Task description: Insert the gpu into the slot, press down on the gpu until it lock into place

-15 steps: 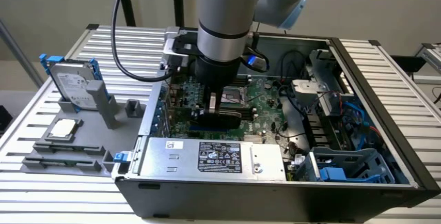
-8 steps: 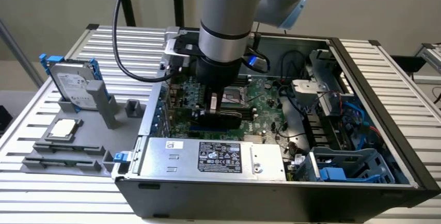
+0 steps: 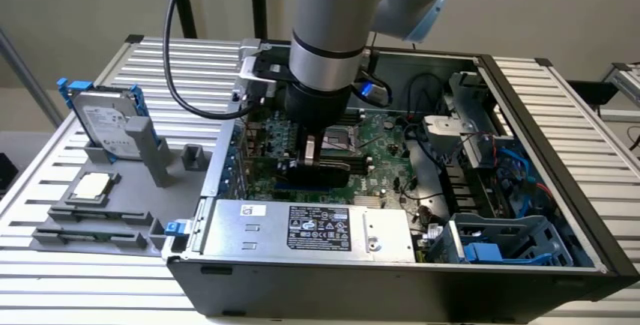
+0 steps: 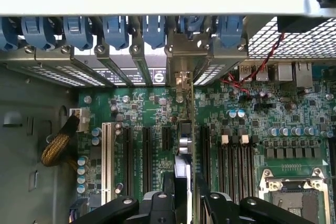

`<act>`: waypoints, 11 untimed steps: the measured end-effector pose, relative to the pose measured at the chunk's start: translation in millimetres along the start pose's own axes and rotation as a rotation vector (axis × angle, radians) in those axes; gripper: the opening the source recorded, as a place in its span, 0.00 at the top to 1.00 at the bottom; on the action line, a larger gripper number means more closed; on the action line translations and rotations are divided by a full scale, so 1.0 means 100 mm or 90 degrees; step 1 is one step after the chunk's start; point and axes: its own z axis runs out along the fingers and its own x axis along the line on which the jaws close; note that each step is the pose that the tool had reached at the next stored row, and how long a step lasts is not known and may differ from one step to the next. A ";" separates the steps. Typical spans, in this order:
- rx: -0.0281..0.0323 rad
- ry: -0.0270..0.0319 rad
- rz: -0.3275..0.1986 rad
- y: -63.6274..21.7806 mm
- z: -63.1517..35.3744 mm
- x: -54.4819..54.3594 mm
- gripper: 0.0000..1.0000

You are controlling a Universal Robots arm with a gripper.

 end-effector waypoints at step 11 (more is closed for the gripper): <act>-0.0050 0.0003 0.001 -0.024 -0.008 0.00 0.74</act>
